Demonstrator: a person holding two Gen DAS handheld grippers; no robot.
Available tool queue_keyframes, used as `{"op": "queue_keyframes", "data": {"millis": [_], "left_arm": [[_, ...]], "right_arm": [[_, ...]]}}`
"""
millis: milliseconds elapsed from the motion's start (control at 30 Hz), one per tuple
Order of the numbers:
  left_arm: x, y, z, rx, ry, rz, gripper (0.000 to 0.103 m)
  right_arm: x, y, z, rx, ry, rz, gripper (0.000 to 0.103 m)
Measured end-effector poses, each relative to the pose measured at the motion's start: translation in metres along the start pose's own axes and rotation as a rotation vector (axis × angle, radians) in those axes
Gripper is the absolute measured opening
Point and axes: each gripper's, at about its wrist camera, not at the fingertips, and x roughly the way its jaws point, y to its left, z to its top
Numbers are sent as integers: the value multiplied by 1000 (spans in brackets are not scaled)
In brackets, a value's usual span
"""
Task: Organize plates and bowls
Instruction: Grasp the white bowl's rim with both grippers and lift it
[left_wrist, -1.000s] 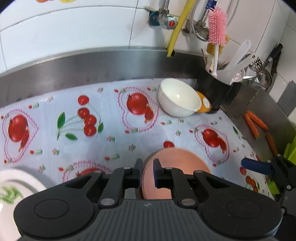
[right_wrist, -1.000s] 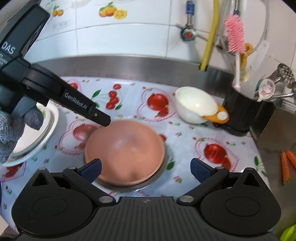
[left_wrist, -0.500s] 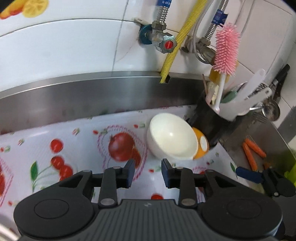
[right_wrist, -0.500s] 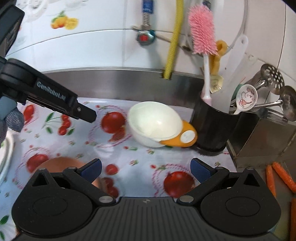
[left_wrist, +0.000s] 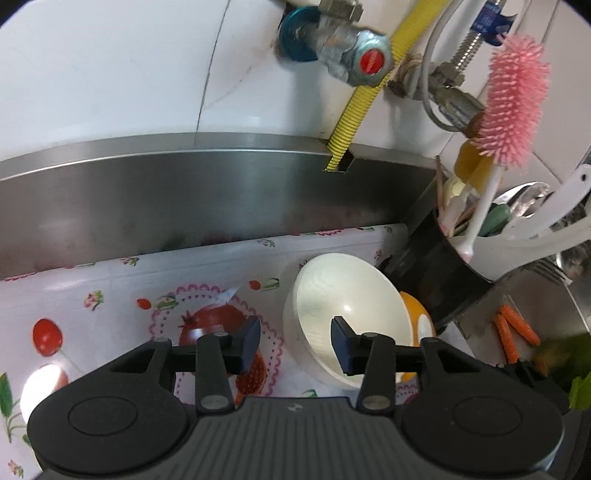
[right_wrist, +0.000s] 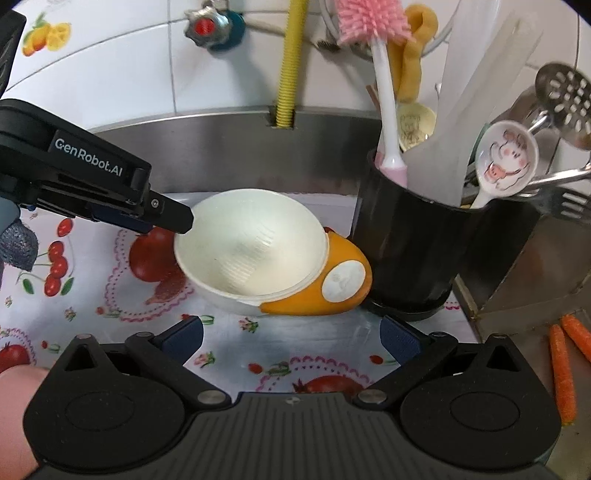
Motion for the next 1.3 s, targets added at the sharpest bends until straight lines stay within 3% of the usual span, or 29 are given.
{"op": "queue_keyframes", "data": {"millis": [833,1300], "left_arm": [[42,2,2,17,36,-20,103],[23,-1,-10,50,24,20,103]], "right_arm": [[35,6,7,-20,22,18,8],[23,18,7,-33,6,28,8]]}}
